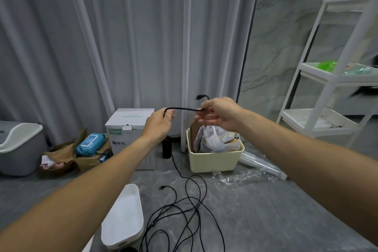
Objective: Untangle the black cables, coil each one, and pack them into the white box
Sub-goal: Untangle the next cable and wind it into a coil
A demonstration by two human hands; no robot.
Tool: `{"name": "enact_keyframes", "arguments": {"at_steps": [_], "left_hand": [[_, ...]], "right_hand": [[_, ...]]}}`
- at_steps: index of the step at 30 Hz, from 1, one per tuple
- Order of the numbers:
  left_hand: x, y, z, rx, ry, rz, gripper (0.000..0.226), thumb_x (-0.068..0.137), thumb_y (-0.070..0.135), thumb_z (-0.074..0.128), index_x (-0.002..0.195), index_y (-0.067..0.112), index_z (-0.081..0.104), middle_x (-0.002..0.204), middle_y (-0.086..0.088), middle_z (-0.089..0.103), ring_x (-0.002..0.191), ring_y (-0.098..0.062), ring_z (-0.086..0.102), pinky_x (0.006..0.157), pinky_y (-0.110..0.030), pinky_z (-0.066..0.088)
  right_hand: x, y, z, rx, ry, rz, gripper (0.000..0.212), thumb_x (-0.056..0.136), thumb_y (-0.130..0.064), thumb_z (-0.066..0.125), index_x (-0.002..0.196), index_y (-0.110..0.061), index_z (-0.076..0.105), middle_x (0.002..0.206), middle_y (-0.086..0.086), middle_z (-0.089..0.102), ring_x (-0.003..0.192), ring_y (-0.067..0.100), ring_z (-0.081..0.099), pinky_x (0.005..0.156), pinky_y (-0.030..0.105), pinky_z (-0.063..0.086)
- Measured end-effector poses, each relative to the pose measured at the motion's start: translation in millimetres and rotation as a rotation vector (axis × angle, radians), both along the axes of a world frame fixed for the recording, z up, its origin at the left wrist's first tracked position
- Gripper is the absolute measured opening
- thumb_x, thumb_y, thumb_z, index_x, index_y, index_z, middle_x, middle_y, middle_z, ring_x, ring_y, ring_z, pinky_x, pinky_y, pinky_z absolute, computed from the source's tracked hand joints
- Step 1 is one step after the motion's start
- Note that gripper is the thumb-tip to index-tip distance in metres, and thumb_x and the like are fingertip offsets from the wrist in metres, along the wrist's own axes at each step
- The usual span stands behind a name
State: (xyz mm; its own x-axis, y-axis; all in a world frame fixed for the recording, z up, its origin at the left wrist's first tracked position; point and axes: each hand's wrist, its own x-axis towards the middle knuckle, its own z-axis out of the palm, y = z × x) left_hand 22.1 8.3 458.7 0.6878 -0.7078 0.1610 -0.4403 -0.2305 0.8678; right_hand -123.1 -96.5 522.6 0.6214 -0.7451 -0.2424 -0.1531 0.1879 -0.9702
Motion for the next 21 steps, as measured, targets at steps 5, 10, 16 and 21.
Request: {"name": "enact_keyframes", "arguments": {"at_steps": [5, 10, 16, 21], "left_hand": [[3, 10, 26, 0.006, -0.087, -0.040, 0.028, 0.103, 0.026, 0.048, 0.123, 0.018, 0.065, 0.120, 0.001, 0.068, 0.114, -0.016, 0.058, 0.093, -0.026, 0.043], [1, 22, 57, 0.011, -0.098, -0.068, 0.027, 0.096, 0.019, 0.059, 0.123, 0.020, 0.066, 0.116, 0.004, 0.068, 0.110, -0.011, 0.059, 0.089, -0.019, 0.040], [2, 35, 105, -0.031, -0.118, -0.098, 0.025, 0.092, 0.012, 0.060, 0.111, 0.025, 0.066, 0.103, 0.007, 0.068, 0.106, -0.013, 0.062, 0.091, -0.024, 0.046], [-4, 48, 149, -0.073, -0.133, -0.106, 0.022, 0.092, 0.015, 0.061, 0.111, 0.024, 0.068, 0.084, 0.013, 0.064, 0.085, -0.010, 0.060, 0.082, -0.025, 0.046]], "right_hand": [[-2, 0, -12, -0.012, 0.044, 0.047, 0.022, 0.096, 0.000, 0.052, 0.117, -0.008, 0.052, 0.091, 0.019, 0.071, 0.075, 0.027, 0.071, 0.066, 0.033, 0.061], [-10, -2, 0, -0.101, 0.123, 0.098, 0.025, 0.100, -0.014, 0.052, 0.112, 0.001, 0.068, 0.100, 0.017, 0.075, 0.088, 0.025, 0.072, 0.082, 0.036, 0.060], [-33, 10, 42, -0.196, 0.162, 0.193, 0.030, 0.100, -0.020, 0.048, 0.107, 0.000, 0.069, 0.093, 0.012, 0.077, 0.091, 0.021, 0.072, 0.081, 0.033, 0.059], [-53, 27, 87, -0.341, 0.197, 0.294, 0.024, 0.098, -0.013, 0.051, 0.109, -0.002, 0.069, 0.097, 0.011, 0.077, 0.098, 0.025, 0.072, 0.087, 0.038, 0.058]]}}
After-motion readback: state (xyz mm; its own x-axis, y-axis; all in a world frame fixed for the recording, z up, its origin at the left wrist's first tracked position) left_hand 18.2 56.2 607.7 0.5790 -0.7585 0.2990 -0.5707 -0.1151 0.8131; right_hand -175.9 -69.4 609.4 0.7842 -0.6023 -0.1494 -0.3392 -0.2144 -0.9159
